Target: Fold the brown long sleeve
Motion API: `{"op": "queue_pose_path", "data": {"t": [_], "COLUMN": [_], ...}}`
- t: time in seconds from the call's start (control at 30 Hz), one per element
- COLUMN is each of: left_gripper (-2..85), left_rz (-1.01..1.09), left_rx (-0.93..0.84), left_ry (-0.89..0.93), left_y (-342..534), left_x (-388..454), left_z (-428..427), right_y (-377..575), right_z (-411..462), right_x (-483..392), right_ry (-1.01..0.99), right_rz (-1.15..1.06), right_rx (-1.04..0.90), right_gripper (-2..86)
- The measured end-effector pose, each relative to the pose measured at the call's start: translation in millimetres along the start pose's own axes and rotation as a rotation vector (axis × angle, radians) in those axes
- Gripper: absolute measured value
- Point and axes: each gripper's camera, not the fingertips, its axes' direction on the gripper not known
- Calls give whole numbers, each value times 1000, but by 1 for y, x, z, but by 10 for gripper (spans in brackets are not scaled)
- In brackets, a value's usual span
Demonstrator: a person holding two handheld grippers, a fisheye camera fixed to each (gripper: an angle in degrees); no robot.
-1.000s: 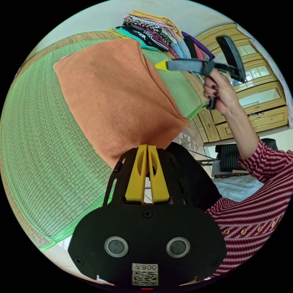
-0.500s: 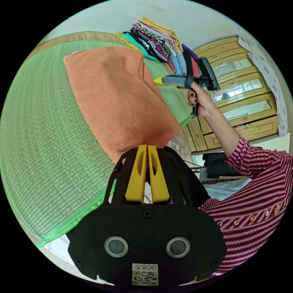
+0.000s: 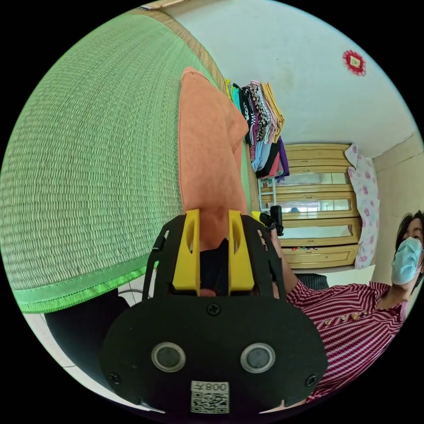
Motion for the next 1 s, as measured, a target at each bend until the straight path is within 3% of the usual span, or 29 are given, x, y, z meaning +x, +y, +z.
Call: {"op": "queue_pose_path", "data": {"t": [0.17,0.33,0.47,0.7,0.83,1.0], "left_gripper": [134,136,93,64,75,121], "left_rz": [-50,-75,-109,-96,-162,-204], "left_rx": [19,-73,-107,-104,-152,-122], "left_ry": [-55,65,27,113,147,203], "left_y": [4,-7,-19,-6,22,35], "left_x": [8,9,16,35,25,15], "left_z": [-35,-22,-24,-59,-65,-74], "right_y": [-16,-32,-48,-59,-43,-39], "right_z": [-20,-40,-46,-74,-88,-111], "right_x": [-4,-3,-5,-24,-27,2], "right_ry": [-5,-44,-81,-104,-82,-197], "right_rz": [12,31,22,4,12,80], "right_rx": [-18,-24,-71,-120,-169,-82], "right_gripper": [158,149,132,75,78,105]}}
